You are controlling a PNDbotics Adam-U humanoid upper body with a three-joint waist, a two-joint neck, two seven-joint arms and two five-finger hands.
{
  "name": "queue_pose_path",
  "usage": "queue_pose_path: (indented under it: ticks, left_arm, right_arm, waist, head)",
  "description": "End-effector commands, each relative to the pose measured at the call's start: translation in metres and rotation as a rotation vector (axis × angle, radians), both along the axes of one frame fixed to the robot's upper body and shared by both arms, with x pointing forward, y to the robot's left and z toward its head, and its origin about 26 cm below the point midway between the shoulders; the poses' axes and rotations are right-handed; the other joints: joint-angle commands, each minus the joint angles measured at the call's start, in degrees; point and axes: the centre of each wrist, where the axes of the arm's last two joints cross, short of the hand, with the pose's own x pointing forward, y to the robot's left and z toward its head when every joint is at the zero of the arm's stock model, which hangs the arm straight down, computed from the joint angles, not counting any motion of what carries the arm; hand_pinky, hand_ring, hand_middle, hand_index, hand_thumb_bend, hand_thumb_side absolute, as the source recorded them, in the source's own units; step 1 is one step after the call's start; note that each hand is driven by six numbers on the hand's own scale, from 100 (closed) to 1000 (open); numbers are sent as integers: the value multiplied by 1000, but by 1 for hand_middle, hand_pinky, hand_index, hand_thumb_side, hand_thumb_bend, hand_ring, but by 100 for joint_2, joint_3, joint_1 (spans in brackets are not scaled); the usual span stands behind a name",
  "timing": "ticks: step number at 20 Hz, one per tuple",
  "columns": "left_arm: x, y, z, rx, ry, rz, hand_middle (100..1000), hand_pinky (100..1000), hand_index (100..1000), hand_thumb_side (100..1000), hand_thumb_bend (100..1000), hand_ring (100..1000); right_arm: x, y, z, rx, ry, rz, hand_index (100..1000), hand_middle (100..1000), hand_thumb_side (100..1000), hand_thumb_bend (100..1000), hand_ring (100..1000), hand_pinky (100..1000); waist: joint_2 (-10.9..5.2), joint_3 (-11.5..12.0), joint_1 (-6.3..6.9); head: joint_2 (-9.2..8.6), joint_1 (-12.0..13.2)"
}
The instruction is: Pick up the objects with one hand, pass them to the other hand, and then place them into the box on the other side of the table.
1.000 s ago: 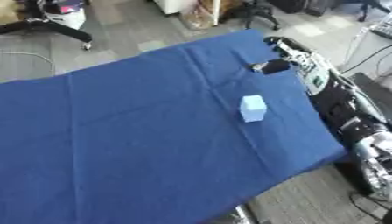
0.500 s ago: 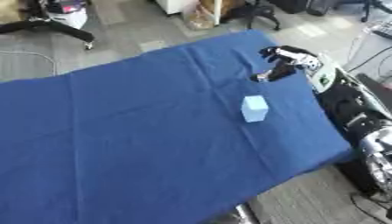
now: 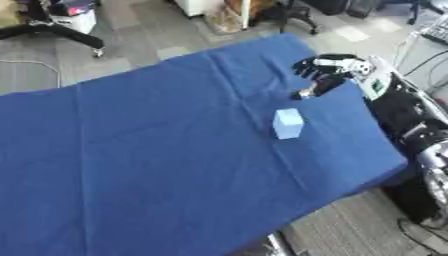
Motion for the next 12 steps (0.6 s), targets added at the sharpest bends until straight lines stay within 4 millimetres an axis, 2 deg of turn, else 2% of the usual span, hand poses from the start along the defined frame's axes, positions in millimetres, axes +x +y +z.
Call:
queue_pose_path:
  ticks: [1,12]
  left_arm:
    - [1,0,5,12,-17,0,632,756,763,594,768,624]
    - [1,1,3,14,-11,7,631,754,763,593,768,623]
  right_arm:
    - [-3,-9,25,-67,-26,36,962,873,455,512,897,866]
    - [-12,1,19,-165,8,165,959,871,446,524,899,875]
  waist:
    - [-141,4,-57]
    - [-134,7,-72]
  head:
    - [-15,-12]
    - [-15,-2]
